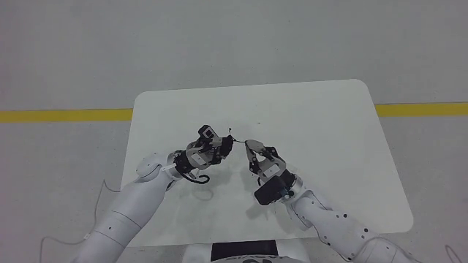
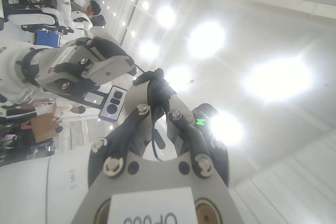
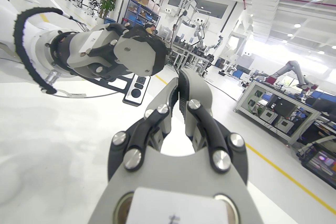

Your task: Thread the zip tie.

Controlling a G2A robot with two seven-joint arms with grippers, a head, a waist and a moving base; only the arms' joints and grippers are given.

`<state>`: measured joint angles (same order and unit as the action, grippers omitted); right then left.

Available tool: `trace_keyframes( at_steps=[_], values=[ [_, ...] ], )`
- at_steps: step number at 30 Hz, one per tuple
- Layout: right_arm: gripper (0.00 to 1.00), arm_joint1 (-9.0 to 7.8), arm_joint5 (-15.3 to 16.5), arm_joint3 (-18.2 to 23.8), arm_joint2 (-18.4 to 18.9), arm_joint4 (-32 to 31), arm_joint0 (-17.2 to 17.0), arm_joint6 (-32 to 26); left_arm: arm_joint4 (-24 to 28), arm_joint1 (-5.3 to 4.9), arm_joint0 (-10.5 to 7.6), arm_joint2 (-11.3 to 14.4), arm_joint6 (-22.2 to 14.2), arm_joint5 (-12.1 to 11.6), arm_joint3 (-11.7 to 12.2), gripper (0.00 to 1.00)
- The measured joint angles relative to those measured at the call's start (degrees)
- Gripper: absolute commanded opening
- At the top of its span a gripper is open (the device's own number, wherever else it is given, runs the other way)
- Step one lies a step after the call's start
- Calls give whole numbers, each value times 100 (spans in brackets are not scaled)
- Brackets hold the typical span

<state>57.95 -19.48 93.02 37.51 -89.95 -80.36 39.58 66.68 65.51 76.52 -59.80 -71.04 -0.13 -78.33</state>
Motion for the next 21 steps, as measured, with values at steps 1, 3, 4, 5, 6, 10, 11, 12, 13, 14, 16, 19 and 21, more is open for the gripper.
trace_keyframes(
  at_steps=[1,3,4,5,6,10,11,12,13,14,16,19,21],
  values=[
    [0,-6,0,1,11,0,-10,2,0,0,0,0,0,0,0,0],
    [0,-14,0,7,28,0,-26,3,0,0,0,0,0,0,0,0],
    [0,-20,0,10,36,0,-34,3,0,0,0,0,0,0,0,0],
    [0,-25,0,11,40,0,-39,3,0,0,0,0,0,0,0,0],
    [0,-30,0,11,42,0,-41,-1,0,0,0,0,0,0,0,0],
    [0,-56,0,11,30,0,-38,-14,0,0,0,0,0,0,0,0],
    [0,-61,0,11,26,0,-37,-17,0,0,0,0,0,0,0,0],
    [0,-66,0,11,22,0,-36,-23,0,0,0,0,0,0,0,0],
    [0,-73,0,10,18,0,-35,-30,0,0,0,0,0,0,0,0],
    [0,-77,0,9,16,0,-35,-36,0,0,0,0,0,0,0,0],
    [0,-87,0,7,14,0,-34,-47,0,0,0,0,0,0,0,0],
    [0,-98,0,5,14,0,-32,-62,0,0,0,0,0,0,0,0],
    [0,-105,0,4,16,0,-31,-70,0,0,0,0,0,0,0,0]
  ],
)
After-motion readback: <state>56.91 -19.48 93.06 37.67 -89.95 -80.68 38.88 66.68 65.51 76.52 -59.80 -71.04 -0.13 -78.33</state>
